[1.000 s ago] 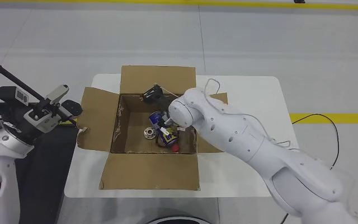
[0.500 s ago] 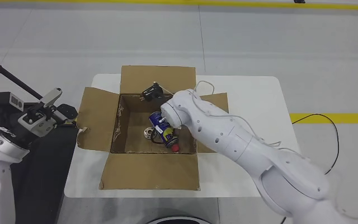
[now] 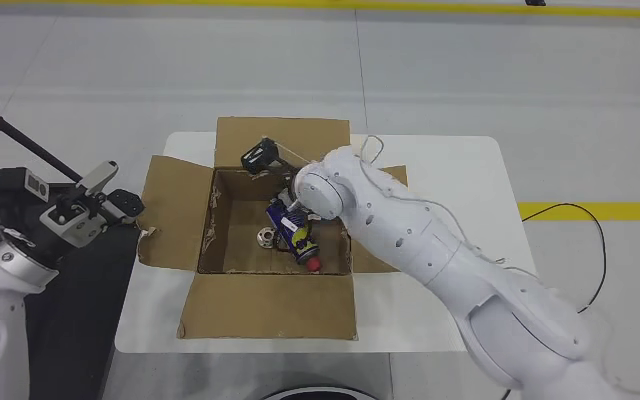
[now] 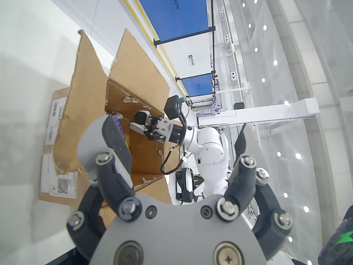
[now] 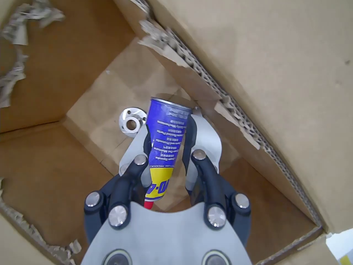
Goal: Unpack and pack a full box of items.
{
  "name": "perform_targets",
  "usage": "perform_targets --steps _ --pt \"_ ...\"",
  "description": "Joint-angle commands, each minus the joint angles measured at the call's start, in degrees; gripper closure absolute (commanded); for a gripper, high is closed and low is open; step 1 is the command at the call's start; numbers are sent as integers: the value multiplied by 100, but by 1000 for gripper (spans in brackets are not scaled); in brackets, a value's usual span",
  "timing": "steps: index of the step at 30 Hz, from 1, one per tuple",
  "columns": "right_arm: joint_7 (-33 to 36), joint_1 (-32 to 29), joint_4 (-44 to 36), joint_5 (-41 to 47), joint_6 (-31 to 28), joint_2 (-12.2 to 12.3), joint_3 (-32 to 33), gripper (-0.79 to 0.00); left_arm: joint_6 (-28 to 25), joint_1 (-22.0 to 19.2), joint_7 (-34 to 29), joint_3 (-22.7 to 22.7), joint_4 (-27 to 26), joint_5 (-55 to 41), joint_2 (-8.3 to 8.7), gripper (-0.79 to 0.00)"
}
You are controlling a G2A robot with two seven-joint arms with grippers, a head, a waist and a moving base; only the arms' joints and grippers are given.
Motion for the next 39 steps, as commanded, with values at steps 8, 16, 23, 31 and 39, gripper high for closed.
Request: perform_targets --steps 8,16,23,31,39 --pt "103 -58 -67 151 -396 102 250 -785 -63 114 57 -12 -39 -120 17 -785" --pt "84 -89 -77 80 -402 104 226 -785 -160 175 53 113 23 -108 36 -785" --pt "-278 -216 -477 -849 -858 152 104 -785 -215 151 17 211 33 -73 64 -785" --pt "-557 -626 -786 -1359 -1087 340 397 -693 -231 167 1 218 60 -130 88 -785" --pt "-17 -762 -851 -1593 -1313 399 484 -366 -246 191 -4 198 75 -179 111 -785"
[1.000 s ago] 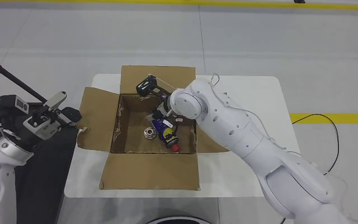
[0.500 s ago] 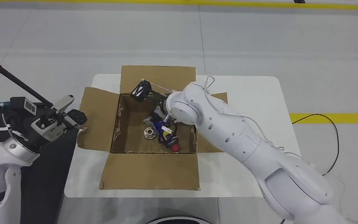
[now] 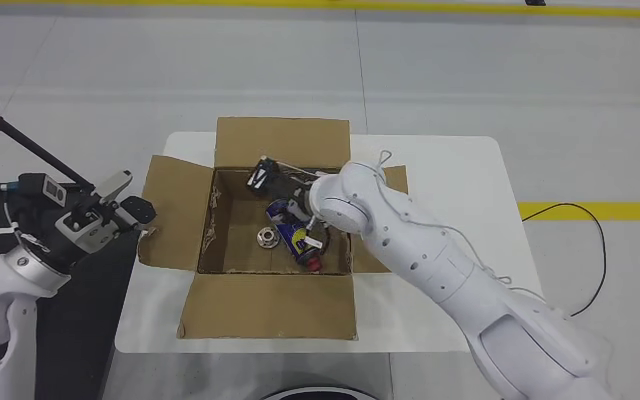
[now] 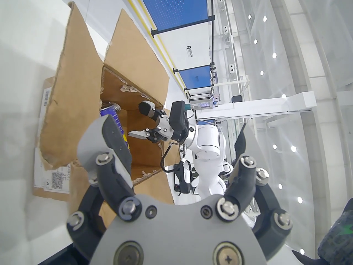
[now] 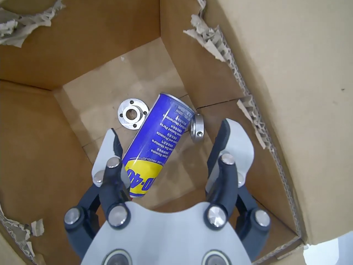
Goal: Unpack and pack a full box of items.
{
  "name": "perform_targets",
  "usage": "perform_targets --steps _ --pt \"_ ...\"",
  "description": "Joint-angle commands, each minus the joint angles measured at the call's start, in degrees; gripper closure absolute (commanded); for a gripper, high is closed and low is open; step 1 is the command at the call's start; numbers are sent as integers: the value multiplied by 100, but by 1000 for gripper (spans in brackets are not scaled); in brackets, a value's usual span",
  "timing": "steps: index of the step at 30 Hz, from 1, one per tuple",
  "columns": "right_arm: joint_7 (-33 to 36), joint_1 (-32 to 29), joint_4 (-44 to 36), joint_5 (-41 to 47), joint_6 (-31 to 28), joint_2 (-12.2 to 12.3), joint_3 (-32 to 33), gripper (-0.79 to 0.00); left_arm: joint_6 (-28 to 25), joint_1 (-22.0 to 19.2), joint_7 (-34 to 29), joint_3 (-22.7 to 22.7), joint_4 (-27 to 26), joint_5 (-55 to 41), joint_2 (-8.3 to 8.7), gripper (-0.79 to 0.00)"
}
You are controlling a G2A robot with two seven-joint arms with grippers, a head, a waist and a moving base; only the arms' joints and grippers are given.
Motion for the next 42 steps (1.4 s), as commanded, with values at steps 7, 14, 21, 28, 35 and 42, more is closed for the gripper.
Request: perform_targets --steps 7,14,21,28,35,42 --pt "227 -18 70 -572 300 -80 -151 -326 -26 -5 16 88 11 -39 19 -785" --pt "177 -87 267 -986 627 -190 -265 -326 -33 -15 27 105 23 -48 40 -785" --pt "210 -122 468 -1292 1060 -327 -317 -317 -20 2 58 123 26 -25 58 -785" --pt "121 -157 704 -1392 1088 -436 -284 -296 -23 13 98 129 66 -19 74 -785" --pt "-58 -191 999 -1473 1053 -533 -233 -283 -44 62 140 121 68 -29 85 -785" --pt "-46 -171 1255 -1572 1062 -662 -238 -280 -51 136 168 82 74 -36 94 -785"
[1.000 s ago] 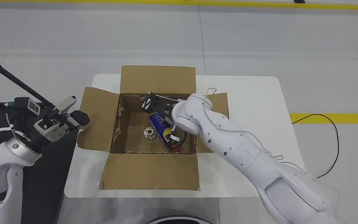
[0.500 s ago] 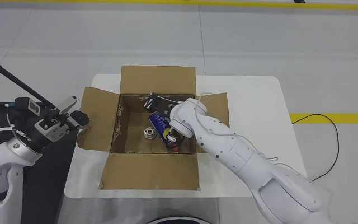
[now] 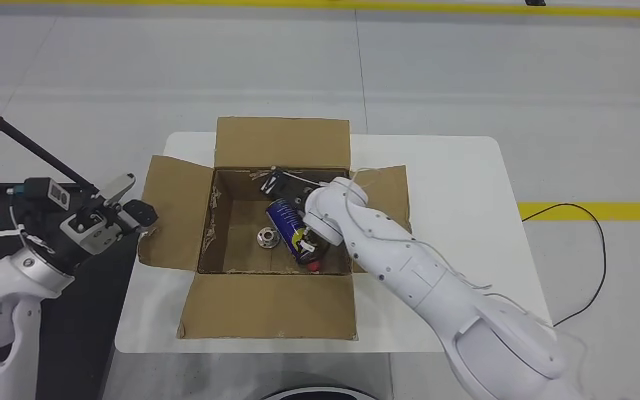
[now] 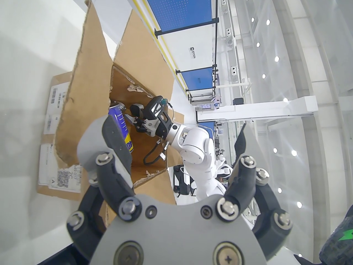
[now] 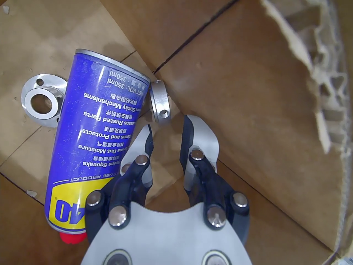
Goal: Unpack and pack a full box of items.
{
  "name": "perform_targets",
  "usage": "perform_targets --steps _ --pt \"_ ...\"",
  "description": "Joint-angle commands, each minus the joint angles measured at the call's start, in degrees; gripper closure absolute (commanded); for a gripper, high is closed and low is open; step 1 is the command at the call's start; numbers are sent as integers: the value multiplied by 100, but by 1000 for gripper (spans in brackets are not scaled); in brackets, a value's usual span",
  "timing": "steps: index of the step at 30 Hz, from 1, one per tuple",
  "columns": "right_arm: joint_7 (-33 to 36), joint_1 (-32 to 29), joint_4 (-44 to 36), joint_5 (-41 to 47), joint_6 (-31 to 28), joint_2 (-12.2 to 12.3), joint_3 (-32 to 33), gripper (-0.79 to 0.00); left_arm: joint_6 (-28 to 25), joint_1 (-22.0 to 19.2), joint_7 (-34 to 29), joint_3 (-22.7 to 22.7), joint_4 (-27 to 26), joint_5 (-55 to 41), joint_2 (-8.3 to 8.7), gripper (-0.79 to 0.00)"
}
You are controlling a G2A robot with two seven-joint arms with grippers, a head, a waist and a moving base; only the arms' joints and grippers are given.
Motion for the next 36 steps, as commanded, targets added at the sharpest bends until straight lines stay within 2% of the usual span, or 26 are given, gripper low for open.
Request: perform_targets --steps 1,18,22,26,28,30,36 --pt "-14 4 62 7 -14 -37 6 -280 -6 15 10 -10 -3 -8 2 -785" --pt "-371 -15 655 -23 -161 -293 122 -280 -30 147 83 -59 -43 -34 18 -785" --pt "-456 -24 739 -41 -160 -336 170 -209 -56 169 88 -59 -43 -51 21 -785" --pt "-512 -35 811 -64 -180 -366 227 -175 -71 192 108 -66 -45 -61 23 -785" --pt "-536 -41 849 -65 -204 -382 254 -108 -76 208 111 -75 -51 -69 24 -785" --pt "-555 -40 888 -64 -210 -397 287 0 -82 223 113 -91 -52 -78 25 -785" --pt "-467 -7 835 -115 -150 -404 442 0 -89 266 122 -121 -72 -101 28 -785"
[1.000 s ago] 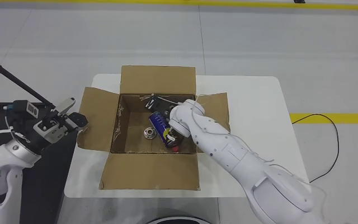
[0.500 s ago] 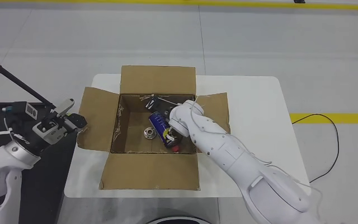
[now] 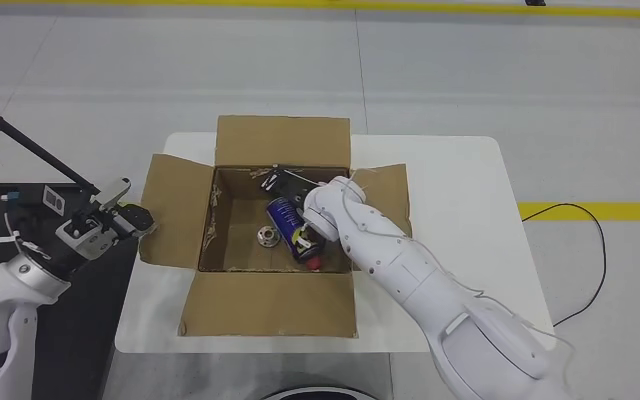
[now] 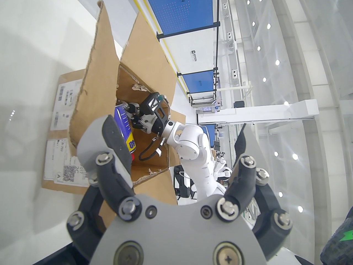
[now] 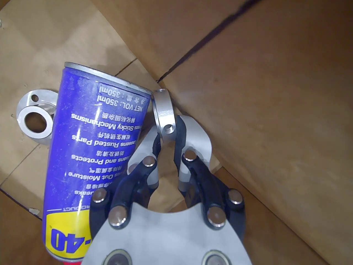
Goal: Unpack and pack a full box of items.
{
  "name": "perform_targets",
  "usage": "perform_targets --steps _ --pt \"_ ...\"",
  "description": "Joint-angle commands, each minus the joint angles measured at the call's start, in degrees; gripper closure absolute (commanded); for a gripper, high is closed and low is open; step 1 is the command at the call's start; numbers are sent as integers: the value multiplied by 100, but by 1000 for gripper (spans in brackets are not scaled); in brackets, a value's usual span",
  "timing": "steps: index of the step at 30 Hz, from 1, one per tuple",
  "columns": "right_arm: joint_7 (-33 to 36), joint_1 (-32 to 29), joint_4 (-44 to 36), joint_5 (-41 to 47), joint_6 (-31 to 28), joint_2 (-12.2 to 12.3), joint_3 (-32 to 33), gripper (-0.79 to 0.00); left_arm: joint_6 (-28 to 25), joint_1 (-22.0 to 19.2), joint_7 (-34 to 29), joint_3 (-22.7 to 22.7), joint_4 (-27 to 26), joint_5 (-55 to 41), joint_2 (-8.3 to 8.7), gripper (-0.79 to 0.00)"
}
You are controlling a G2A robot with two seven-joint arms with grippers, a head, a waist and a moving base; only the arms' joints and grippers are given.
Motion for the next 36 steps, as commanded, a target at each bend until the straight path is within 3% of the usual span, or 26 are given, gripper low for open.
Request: perform_targets --steps 1,14,27,31,36 --pt "60 4 -61 -25 4 17 72 0 -6 8 1 0 0 -13 1 -785" --pt "766 -516 -1628 -197 -110 394 967 0 -70 -45 -41 105 65 -105 13 -785" --pt "1639 -1808 -4378 -93 -456 857 2240 0 -143 -170 -143 189 241 -208 35 -785" --pt "2132 -2084 -5090 -202 -319 935 2455 0 -174 -224 -176 176 310 -275 43 -785" --pt "2385 -2101 -5284 -272 -273 948 2458 0 -182 -220 -236 55 358 -359 54 -785"
